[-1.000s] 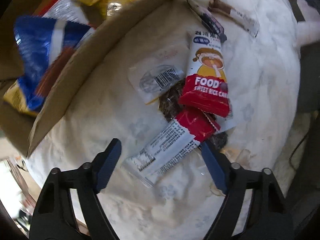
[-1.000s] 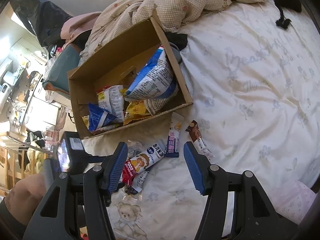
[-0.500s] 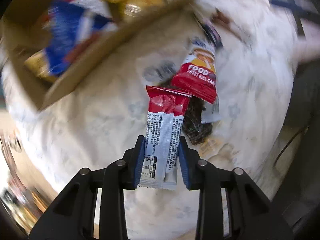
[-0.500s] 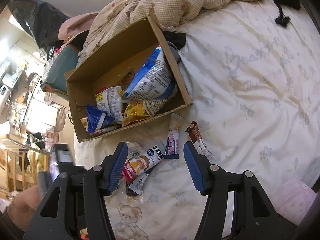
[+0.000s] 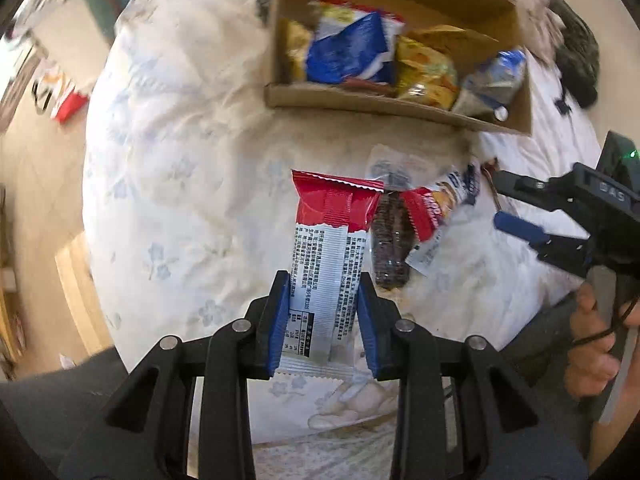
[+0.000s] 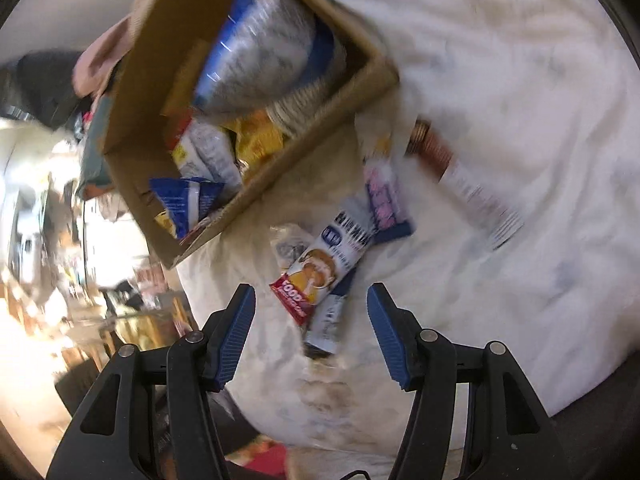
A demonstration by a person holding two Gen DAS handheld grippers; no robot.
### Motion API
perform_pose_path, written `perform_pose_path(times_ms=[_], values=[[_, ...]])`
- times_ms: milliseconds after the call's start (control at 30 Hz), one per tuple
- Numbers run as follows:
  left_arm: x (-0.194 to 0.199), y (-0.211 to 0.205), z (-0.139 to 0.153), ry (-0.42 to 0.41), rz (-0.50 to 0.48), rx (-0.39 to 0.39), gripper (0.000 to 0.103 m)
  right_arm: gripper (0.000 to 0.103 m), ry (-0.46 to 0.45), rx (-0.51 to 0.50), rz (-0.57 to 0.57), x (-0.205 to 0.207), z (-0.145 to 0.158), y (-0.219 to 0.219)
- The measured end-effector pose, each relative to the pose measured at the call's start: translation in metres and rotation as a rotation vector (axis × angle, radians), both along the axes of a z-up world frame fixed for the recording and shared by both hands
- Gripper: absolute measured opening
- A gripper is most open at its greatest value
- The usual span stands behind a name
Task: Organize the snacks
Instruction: 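Grasp the red-and-white bar with the left gripper while the right gripper grasps a white wrapped bar, then carry both bars into the box and open both grippers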
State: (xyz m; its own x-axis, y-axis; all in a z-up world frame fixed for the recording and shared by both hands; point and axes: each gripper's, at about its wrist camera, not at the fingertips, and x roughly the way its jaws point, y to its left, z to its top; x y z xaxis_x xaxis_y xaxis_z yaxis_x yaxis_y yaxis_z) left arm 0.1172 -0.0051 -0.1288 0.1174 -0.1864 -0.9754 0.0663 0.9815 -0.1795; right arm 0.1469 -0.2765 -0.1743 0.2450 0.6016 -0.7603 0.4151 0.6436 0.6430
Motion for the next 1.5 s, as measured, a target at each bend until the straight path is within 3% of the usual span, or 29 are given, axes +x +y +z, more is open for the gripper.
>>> perform_pose_path(times_ms=[133,367,467,600,667,967,1500], values=[[0.004,0.005,0.002,-0.038,0.012,0.034,0.028,0.059,0.062,-0.103,-0.005,0.015,-0.012,0.028],[0.004,0.001,0.016,-0.065,0.002,0.008,0.028,0.056,0.125,-0.316,0.063,0.035,-0.019,0.054],[0.004,-0.001,0.023,-0.087,0.0,-0.017,0.028,0.043,0.144,-0.344,0.094,0.036,-0.024,0.054],[0.007,-0.002,0.029,-0.098,0.002,-0.038,0.028,0.019,0.107,-0.335,0.151,0.031,-0.02,0.054],[0.008,-0.001,0.03,-0.099,0.004,-0.042,0.029,0.017,0.07,-0.324,0.172,0.022,-0.011,0.052],[0.007,-0.004,0.028,-0.099,0.005,-0.027,0.029,0.016,-0.113,-0.253,0.236,-0.028,0.036,0.036],[0.004,0.003,0.019,-0.162,0.029,0.098,0.028,0.016,-0.213,-0.197,0.22,-0.047,0.052,0.017]])
